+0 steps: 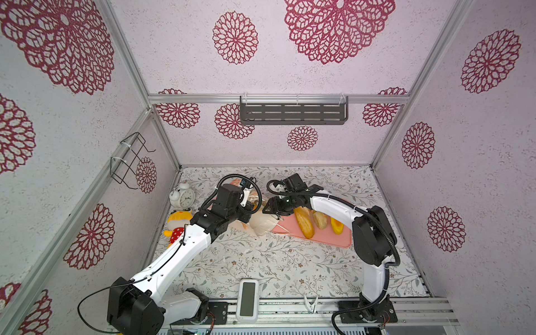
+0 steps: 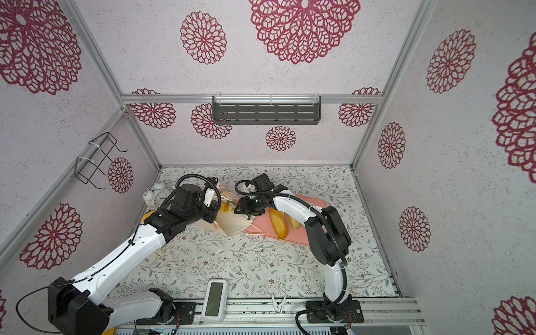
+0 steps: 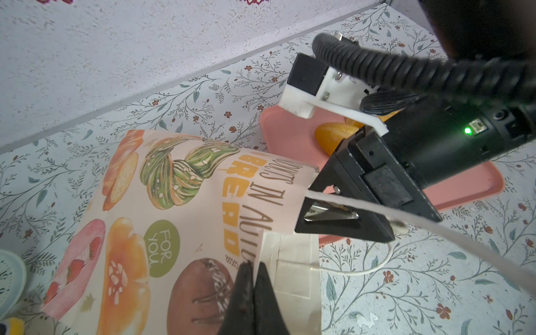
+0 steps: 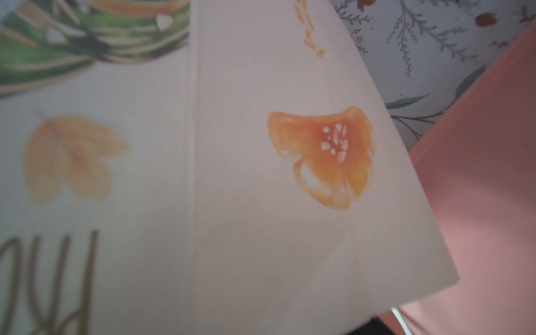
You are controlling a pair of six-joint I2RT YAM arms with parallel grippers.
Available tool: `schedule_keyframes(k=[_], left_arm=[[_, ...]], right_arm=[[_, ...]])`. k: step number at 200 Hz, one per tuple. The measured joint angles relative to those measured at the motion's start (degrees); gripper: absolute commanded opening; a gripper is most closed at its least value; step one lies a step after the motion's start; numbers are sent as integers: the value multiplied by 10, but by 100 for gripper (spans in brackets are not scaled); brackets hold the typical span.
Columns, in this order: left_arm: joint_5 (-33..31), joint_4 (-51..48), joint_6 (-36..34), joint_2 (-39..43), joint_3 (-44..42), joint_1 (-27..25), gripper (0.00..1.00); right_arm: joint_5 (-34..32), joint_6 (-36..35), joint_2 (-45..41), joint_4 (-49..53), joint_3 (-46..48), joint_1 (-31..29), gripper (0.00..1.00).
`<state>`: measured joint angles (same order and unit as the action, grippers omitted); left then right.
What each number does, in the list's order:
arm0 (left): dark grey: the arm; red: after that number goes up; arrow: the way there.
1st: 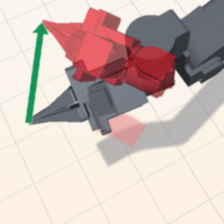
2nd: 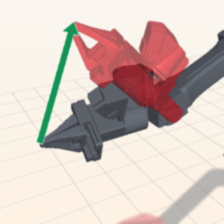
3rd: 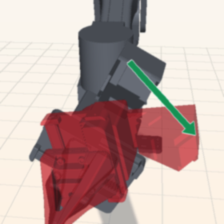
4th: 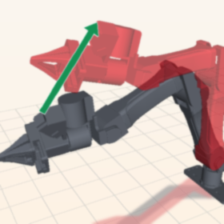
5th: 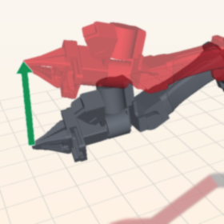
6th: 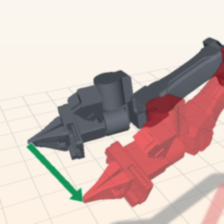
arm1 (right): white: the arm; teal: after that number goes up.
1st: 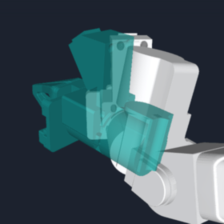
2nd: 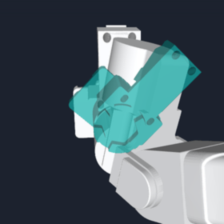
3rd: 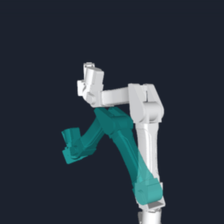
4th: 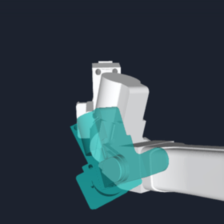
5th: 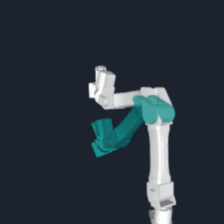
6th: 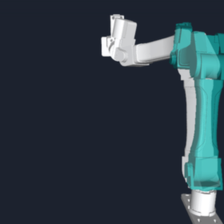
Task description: Take the fake bread out of the paper bag
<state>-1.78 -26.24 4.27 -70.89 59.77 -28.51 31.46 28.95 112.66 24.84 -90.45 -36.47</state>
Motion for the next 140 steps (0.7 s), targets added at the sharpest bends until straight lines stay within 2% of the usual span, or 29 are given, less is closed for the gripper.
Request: schedule_keyframes(k=[32,78,140], left_arm=[[0,0,0,-1,0,0,0],[0,2,0,-4,0,-1,0],[-2,1,0,-5,0,-1,0]], right_arm=[[-19,-9,8,30,-36,1,60],[-47,-9,8,40,-40,-6,61],[-7,5,9,-31,-12,-10,60]])
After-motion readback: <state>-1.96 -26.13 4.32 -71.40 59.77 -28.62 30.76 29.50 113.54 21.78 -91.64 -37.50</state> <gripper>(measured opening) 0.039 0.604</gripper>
